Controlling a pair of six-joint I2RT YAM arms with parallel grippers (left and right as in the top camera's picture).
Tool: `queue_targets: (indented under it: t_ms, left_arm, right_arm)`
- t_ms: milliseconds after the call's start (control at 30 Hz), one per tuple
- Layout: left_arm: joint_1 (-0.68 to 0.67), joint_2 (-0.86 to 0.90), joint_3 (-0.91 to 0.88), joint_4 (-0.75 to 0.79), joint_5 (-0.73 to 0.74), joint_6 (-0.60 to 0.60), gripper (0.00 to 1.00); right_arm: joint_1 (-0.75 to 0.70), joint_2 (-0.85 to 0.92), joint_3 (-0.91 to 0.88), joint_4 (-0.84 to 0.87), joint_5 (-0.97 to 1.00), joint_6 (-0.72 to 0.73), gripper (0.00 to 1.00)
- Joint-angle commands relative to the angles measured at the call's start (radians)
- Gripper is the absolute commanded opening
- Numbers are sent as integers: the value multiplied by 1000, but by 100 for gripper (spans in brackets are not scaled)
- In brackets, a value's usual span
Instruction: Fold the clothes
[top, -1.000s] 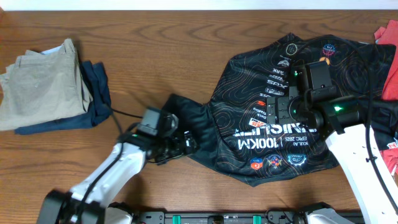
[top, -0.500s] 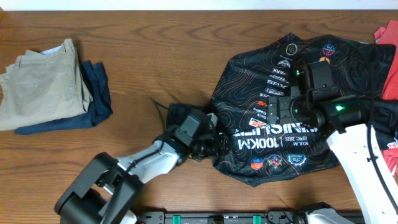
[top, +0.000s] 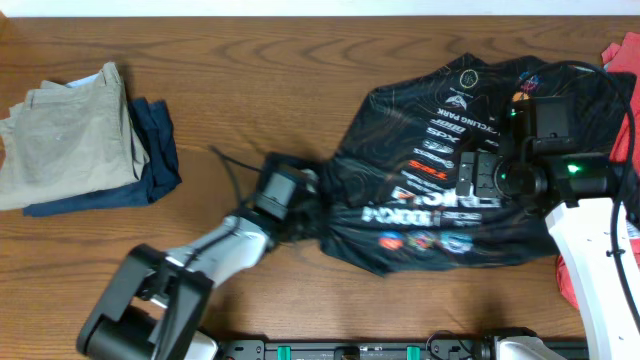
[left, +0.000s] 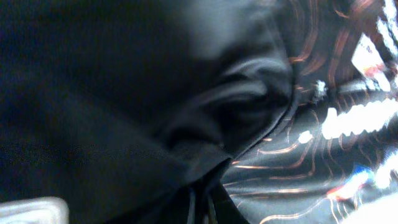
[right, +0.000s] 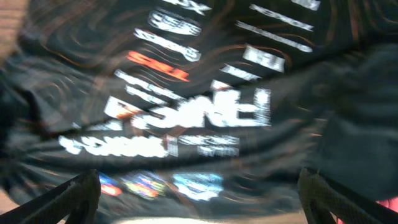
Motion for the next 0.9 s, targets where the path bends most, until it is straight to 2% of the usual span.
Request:
queue_targets:
  t_ms: [0, 100, 200, 233, 267, 300, 333, 467, 567, 733, 867]
  left_arm:
    - [175, -39, 86, -64, -125, 176, 6]
    - [343, -50, 227, -114, -173, 246, 6]
    - [483, -48, 386, -122, -172, 249, 7]
    - [520, -48, 436, -123, -165, 249, 16]
    - [544, -48, 473, -131, -156, 248, 50]
    - [566, -48, 509, -146, -139, 245, 92]
    - [580, -48, 536, -166, -115, 245, 98]
    - [590, -49, 555, -301, -19, 245, 98]
    - [568, -47, 555, -505, 25, 244, 98]
    - [479, -43, 543, -819, 54, 234, 98]
    - [373, -43, 512, -938, 54, 233, 98]
  right_arm:
    - [-34, 1, 5, -13, 9, 10, 99]
    - [-52, 1, 5, -24, 9, 10, 99]
    - [-58, 1, 5, -28, 9, 10, 99]
    - [-58, 1, 5, -28, 9, 10, 99]
    - [-57, 1, 5, -27, 9, 10, 99]
    - [-57, 1, 5, -27, 9, 10, 99]
    - [-57, 1, 5, -27, 9, 10, 99]
    - [-57, 1, 5, -26, 9, 10, 99]
    - [-57, 1, 5, -26, 9, 10, 99]
    - [-57, 1, 5, -27, 9, 10, 99]
    - [-57, 1, 5, -27, 9, 10, 99]
